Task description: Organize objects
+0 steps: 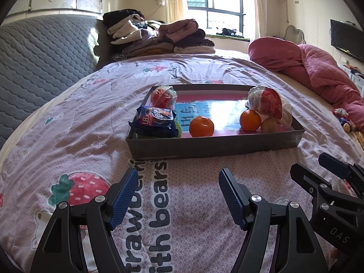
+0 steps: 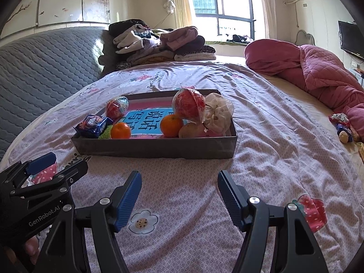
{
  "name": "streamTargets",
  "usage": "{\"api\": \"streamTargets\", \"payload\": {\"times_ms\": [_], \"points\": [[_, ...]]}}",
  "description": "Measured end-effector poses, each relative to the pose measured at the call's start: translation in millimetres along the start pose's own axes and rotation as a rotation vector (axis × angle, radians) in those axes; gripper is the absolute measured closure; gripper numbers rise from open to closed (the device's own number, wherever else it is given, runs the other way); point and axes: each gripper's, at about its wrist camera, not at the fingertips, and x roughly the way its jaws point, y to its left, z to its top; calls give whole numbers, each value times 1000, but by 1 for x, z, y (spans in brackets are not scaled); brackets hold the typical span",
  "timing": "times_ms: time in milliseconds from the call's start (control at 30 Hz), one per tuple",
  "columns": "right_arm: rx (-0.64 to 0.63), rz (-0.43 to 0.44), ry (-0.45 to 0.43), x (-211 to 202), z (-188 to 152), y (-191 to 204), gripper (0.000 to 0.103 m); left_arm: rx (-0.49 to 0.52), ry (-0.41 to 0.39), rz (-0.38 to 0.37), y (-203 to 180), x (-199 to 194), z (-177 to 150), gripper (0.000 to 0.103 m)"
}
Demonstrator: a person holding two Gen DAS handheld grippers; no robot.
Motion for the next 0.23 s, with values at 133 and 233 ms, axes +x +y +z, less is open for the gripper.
{"api": "streamTargets", "payload": {"times_ms": [133, 233], "points": [[-1, -3, 2, 1, -1, 1, 34, -5, 7, -32, -1, 2, 0, 28], [-3, -5, 6, 3, -1, 1, 34, 5, 10, -31, -4, 3, -1, 28]]}}
